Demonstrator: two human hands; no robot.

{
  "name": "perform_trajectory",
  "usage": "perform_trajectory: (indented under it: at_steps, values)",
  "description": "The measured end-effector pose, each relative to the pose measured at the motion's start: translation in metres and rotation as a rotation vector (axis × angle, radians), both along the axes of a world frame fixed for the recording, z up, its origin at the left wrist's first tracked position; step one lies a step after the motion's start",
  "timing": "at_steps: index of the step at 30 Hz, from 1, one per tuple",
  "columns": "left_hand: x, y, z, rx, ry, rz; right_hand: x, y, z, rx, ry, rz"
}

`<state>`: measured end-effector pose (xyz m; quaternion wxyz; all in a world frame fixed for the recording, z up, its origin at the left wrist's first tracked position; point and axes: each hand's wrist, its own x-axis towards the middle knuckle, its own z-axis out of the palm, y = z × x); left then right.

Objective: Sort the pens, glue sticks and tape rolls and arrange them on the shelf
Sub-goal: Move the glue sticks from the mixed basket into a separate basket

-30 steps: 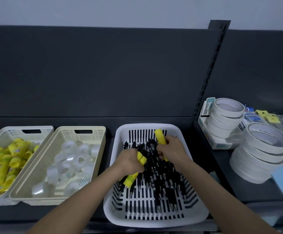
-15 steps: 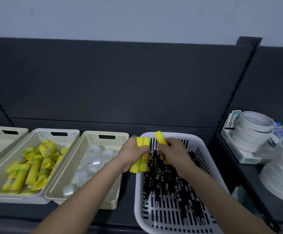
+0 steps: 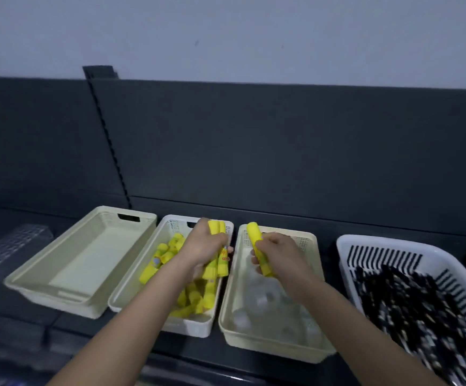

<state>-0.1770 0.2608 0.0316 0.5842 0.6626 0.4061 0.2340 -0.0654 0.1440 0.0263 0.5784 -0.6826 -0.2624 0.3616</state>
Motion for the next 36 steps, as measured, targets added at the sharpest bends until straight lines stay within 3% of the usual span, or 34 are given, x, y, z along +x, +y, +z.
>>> perform_trajectory:
  at_steps: [9,15,20,25,36]
  values:
    - [-0.09,0.073,-0.015,0.054,0.093,0.073,-0.077,0.081,-0.019,-0.099,-0.073,0.051]
    - [-0.107,0.087,-0.039,0.045,0.215,-0.005,-0.091,0.097,-0.039,-0.261,-0.282,0.021]
    - [-0.1,0.09,-0.047,0.106,0.253,0.011,-0.089,0.092,-0.041,-0.316,-0.364,0.023]
    - [-0.086,0.08,-0.035,0.257,0.224,-0.042,-0.081,0.077,-0.029,-0.243,-0.379,-0.04]
    - [-0.015,0.012,-0.026,0.35,0.129,-0.23,-0.019,-0.019,-0.013,-0.231,-0.403,-0.237]
